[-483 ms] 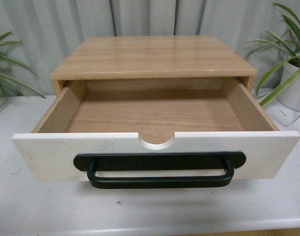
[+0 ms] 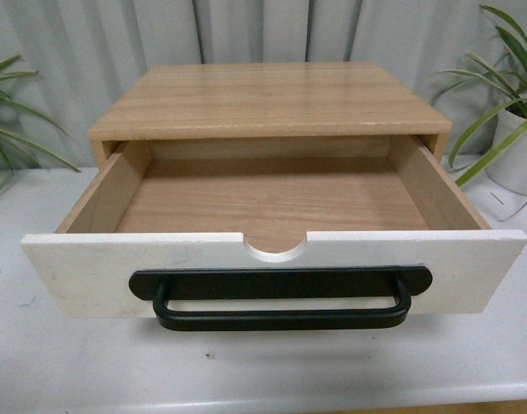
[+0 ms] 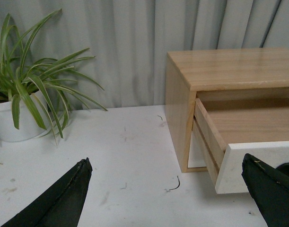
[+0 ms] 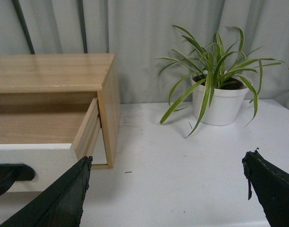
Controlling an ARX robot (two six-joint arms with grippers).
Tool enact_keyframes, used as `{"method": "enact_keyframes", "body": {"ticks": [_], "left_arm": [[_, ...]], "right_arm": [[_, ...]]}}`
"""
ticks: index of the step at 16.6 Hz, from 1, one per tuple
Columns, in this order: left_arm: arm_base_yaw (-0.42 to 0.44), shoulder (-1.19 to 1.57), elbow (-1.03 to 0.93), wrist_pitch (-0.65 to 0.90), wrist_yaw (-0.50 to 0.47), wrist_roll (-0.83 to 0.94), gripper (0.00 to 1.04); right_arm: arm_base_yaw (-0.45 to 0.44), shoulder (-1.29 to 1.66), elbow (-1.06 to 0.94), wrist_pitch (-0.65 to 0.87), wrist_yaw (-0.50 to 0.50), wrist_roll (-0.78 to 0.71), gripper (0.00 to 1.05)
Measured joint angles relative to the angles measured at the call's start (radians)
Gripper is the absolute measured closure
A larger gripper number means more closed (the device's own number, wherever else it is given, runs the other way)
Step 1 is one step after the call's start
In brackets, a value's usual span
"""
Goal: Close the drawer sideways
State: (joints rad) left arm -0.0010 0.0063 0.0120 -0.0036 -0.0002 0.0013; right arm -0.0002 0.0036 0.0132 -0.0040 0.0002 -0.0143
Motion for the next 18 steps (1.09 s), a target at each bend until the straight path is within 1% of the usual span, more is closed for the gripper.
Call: {"method": "enact_keyframes", "body": {"ticks": [18], "left_arm": [[0.0, 0.0, 0.0, 0.0, 0.0, 0.0, 0.07]], "right_arm": [[0.0, 0.0, 0.0, 0.0, 0.0, 0.0, 0.06]]}}
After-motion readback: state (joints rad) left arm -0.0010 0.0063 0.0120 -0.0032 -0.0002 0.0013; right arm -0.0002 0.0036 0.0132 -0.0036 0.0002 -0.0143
